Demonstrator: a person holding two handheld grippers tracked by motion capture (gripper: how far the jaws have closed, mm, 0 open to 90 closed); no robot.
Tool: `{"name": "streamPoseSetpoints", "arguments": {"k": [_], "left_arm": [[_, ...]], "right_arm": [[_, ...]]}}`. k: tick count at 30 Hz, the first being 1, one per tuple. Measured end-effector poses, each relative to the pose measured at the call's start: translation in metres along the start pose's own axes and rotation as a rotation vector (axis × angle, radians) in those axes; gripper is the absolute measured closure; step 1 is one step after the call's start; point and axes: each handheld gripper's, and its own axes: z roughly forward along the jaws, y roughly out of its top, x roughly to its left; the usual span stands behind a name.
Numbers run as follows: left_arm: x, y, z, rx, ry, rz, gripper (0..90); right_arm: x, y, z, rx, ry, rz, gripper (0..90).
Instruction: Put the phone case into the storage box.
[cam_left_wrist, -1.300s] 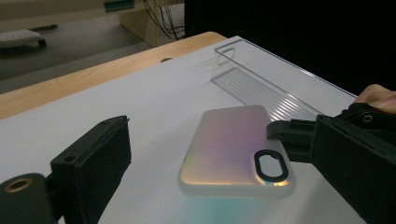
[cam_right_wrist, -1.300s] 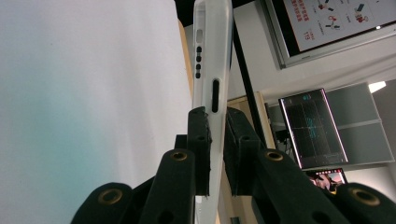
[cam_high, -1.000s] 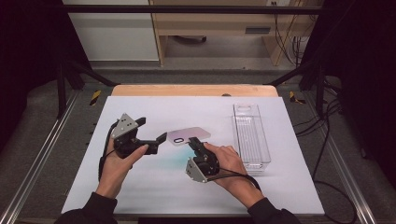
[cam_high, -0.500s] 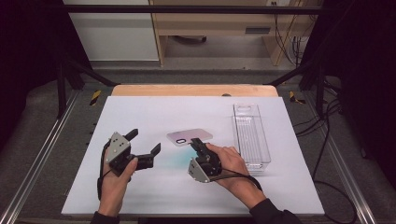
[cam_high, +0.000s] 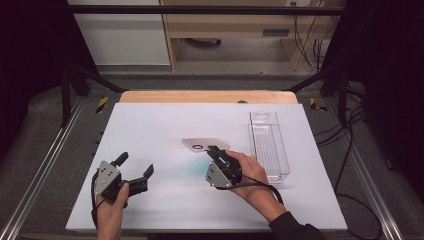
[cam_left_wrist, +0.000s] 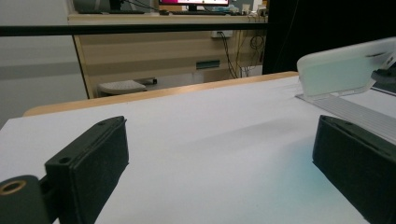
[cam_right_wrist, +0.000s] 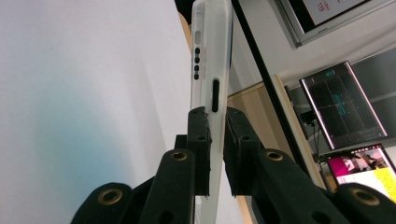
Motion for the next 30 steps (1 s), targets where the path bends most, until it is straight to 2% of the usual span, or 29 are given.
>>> {"name": "streamPoseSetpoints", "arguments": {"k": [7,11,14,18,24,27,30], "left_arm": [[0.005,-0.007,-0.003,0.004,-0.006,-0.005,3.0],[0.004,-0.008,-0.004,-0.001,-0.005,-0.013,3.0],[0.003,-0.008,-0.006,-0.003,-0.001,-0.001,2.8],[0.005,-0.008,-0.006,-0.007,0.003,-0.007,2.8],[0.006,-0.009,-0.004,-0.003,-0.001,-0.009,2.8],[0.006,-0.009,-0.004,-0.004,0.0,-0.015,2.8],[0.008,-0.009,-0.005,-0.003,0.001,-0.017,2.8]], "right_arm": [[-0.008,-0.002,0.004,0.007,0.002,0.08,81.8],[-0.011,-0.002,0.005,-0.002,0.016,0.11,81.8],[-0.016,-0.003,0.006,-0.023,0.048,0.178,81.8],[-0.024,-0.007,0.005,-0.029,0.06,0.243,81.8],[-0.034,-0.008,0.003,-0.031,0.047,0.275,81.8],[-0.04,-0.008,0.003,-0.041,0.046,0.318,81.8],[-0.046,-0.007,0.003,-0.046,0.046,0.341,81.8]]}}
